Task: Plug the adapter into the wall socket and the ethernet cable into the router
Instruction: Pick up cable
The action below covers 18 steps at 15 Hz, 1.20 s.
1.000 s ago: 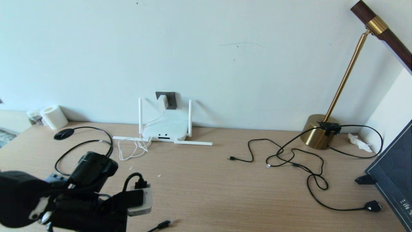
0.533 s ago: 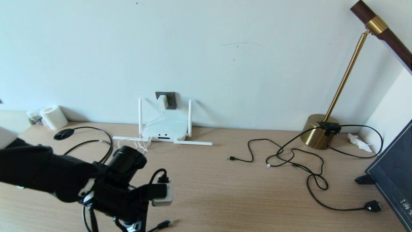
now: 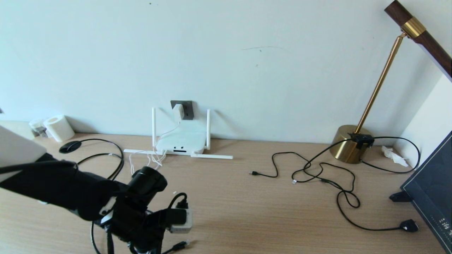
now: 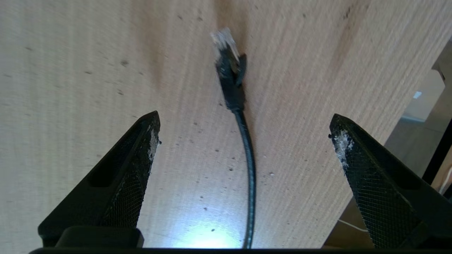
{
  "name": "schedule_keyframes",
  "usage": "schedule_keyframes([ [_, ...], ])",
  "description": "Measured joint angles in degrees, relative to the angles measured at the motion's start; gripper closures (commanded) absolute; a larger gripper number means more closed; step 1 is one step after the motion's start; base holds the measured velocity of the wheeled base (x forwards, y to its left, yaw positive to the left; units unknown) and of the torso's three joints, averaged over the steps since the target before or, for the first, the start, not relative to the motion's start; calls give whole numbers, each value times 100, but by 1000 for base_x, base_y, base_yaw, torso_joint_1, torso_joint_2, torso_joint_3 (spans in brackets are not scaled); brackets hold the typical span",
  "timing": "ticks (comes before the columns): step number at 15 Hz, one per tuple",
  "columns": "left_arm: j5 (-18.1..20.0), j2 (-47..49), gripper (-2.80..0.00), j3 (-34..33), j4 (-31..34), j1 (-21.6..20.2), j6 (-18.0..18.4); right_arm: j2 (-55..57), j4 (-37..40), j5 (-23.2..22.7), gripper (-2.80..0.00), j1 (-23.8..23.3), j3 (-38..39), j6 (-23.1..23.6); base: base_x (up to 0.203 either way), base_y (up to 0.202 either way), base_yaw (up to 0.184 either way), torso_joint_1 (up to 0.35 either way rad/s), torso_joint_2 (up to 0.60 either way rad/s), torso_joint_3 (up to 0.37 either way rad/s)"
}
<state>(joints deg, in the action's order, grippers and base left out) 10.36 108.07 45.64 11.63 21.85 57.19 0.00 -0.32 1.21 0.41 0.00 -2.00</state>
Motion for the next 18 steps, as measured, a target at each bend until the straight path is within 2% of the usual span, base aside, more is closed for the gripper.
schedule_keyframes([
  [7,-110,139,-280,-48,-72,-10,-30,0,-1,2,-280,0,0,0,0,0,0,0,0,0],
  [10,-151,180,-280,-48,-94,-10,-235,0,-1,2,-280,0,0,0,0,0,0,0,0,0],
  [18,-569,319,-280,-16,-309,1,-367,0,1,2,-280,0,0,-1,0,0,0,0,0,0],
])
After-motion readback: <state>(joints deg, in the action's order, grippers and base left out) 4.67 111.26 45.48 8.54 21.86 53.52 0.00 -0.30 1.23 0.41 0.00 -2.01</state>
